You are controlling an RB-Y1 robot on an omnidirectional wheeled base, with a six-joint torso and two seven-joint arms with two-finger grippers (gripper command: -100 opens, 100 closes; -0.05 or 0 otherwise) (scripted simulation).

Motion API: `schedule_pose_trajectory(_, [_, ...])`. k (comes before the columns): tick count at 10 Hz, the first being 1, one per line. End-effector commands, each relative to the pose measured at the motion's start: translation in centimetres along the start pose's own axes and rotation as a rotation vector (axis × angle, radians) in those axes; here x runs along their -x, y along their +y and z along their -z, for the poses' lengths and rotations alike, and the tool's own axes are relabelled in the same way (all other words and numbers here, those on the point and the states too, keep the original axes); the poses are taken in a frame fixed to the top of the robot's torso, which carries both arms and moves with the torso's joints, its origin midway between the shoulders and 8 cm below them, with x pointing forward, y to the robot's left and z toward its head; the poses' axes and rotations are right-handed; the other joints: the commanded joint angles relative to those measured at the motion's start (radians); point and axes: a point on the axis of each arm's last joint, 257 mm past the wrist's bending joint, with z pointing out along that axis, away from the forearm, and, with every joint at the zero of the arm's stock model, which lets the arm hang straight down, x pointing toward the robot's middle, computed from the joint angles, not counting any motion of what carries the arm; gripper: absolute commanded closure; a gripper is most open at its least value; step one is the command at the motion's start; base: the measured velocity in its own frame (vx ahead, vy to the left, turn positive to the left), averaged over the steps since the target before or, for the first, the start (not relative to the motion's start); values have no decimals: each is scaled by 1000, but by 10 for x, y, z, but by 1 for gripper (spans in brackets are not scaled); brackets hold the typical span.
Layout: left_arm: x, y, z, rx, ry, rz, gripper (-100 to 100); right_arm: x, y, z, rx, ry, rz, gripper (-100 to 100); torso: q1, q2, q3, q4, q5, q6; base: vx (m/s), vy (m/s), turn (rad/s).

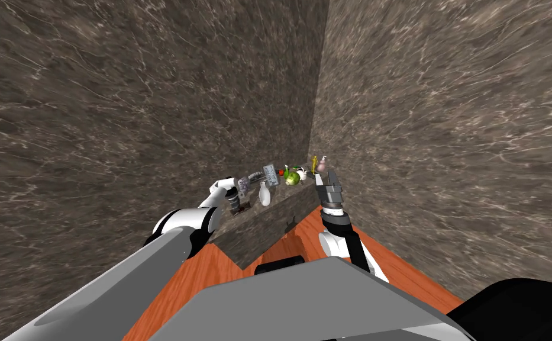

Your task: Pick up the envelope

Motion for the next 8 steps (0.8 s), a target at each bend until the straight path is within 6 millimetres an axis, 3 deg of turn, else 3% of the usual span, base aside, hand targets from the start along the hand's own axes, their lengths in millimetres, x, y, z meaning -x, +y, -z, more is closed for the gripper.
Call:
schedule_pose_trajectory(1, [4,-1,-2,5,-1,-17,100,0,0,0,0,0,0,0,0,0,0,0,0,0,27,-38,18])
schedule_pose_trajectory(2, [23,-5,0,5,-2,-18,100,0,0,0,0,0,0,0,3,1,1,0,1,1,54,-107,145])
schedule_pose_trajectory(5, [23,-5,0,5,-2,-41,100,0,0,0,0,0,0,0,1,1,1,0,0,1,35,-66,25])
schedule_pose_trajectory(6, [42,-9,2,6,-3,-55,100,0,0,0,0,0,0,0,5,3,2,1,1,1,22,-65,108])
schedule_pose_trajectory(8, [42,-9,2,6,-3,-65,100,0,0,0,0,0,0,0,1,3,2,1,0,0,41,-100,88])
